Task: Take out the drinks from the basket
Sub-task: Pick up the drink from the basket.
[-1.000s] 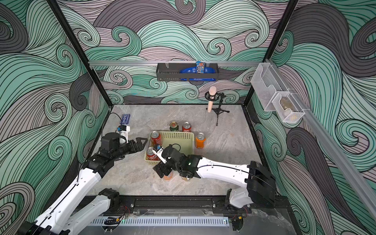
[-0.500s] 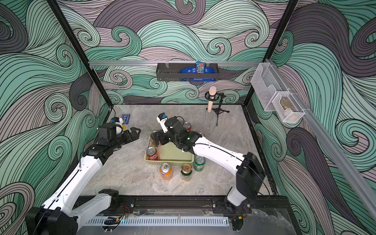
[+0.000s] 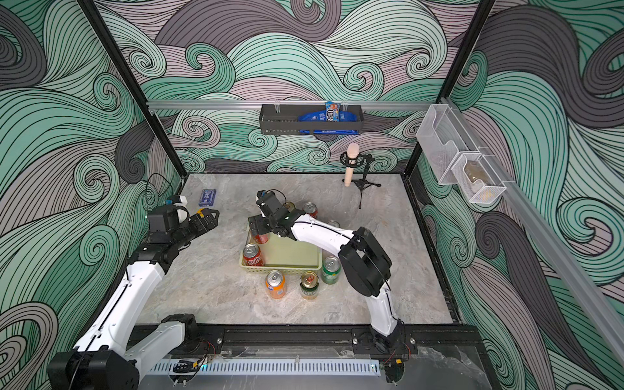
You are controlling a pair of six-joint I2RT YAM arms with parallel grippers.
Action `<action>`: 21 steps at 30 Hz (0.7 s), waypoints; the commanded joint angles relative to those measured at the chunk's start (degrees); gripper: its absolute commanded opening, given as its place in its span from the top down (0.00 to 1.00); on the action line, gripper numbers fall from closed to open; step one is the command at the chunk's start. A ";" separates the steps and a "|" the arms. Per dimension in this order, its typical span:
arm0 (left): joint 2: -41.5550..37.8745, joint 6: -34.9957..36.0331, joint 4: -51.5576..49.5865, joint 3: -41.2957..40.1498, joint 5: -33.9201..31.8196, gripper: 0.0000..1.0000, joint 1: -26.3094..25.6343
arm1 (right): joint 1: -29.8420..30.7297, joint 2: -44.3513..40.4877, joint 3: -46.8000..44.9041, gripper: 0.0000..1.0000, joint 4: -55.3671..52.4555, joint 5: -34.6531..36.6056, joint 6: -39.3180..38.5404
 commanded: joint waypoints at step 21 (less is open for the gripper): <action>-0.04 0.94 4.86 -2.09 10.17 0.01 2.24 | 1.45 9.63 6.08 0.11 -0.79 4.03 0.97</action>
